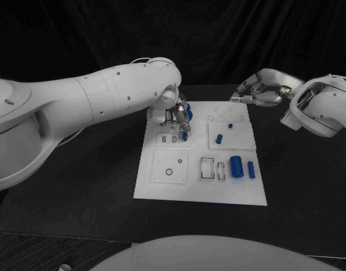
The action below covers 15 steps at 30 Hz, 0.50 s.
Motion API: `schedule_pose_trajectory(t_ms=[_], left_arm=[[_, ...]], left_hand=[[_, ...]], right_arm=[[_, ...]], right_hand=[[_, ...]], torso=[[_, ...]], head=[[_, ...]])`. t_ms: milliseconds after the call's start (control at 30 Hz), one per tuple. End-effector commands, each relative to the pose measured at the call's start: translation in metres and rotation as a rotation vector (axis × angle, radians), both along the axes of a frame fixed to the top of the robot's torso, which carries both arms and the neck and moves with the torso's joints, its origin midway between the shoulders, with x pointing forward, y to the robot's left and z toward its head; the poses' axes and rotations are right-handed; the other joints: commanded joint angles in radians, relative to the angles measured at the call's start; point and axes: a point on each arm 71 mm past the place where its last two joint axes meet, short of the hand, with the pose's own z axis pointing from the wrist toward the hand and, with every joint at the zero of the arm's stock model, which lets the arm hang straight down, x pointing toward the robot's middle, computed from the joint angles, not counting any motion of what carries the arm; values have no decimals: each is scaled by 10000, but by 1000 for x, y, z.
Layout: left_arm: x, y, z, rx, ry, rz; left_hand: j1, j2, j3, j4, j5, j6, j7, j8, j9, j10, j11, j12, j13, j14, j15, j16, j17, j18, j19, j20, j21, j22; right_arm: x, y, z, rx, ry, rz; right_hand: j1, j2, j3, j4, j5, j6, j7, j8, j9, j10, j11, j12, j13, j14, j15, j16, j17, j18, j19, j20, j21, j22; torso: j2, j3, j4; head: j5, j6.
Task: Assemble the parts on the task board
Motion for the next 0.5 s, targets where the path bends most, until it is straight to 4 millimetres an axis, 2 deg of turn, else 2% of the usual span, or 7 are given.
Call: schedule_pose_trajectory(t_ms=[33,500], left_arm=[[-1,-2,-1,-113,4,35],[0,0,-1,-142,-81,153]], left_hand=[[-97,0,1504,-1422,48,-97,8,44,27,1650,-640,22,2626,1022,-43,26,2629,28,570,-28,-58,2055],[-161,-22,1707,-1536,84,-127,21,100,147,1650,-629,22,2626,1022,-35,26,2629,32,560,-21,-72,2043]], right_arm=[[0,-1,-2,-64,134,-105],[0,-2,-3,-79,170,-125]], right_hand=[[93,-14,-59,-19,-30,61,34,-56,-8,325,92,-69,735,760,81,-36,1361,80,688,69,-49,2425],[104,-18,-65,-22,-35,56,35,-60,-13,316,95,-77,719,755,82,-44,1347,81,686,72,-52,2424]], torso=[[-1,3,-1],[2,2,-1]], head=[[4,1],[37,1]])
